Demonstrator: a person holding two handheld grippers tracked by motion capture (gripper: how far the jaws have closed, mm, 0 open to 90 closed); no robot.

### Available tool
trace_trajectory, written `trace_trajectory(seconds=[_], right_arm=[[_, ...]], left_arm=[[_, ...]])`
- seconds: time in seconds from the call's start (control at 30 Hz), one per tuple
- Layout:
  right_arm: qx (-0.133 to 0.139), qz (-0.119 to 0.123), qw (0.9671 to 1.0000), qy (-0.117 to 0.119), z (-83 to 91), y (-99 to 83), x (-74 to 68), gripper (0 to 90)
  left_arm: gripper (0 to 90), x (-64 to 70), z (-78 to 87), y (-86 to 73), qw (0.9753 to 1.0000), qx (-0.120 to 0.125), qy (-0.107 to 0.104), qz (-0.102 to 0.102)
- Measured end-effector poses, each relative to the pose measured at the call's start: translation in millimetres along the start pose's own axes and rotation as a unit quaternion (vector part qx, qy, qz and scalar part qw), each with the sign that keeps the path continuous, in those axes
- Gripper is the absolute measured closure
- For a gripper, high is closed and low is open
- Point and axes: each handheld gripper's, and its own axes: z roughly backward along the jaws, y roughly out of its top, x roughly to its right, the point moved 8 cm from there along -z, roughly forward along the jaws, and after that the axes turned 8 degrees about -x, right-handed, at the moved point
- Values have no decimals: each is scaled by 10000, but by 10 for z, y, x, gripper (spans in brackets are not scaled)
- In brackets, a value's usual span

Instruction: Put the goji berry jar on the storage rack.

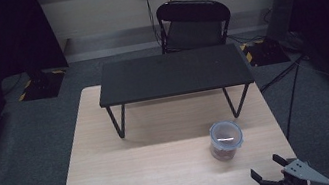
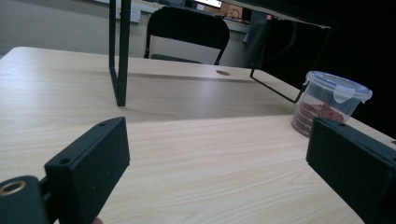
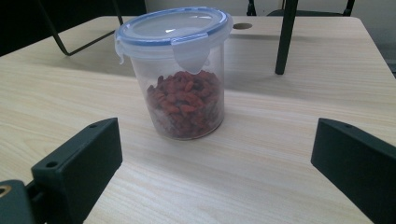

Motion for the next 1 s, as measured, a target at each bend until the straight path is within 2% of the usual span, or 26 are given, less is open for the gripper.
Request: trace_trajectory(seconds=[1.0], right_arm=[[129,18,9999,21,-14,7,-33,6]], left_arm=[[53,13,2,2,10000,-10,-20,-18]])
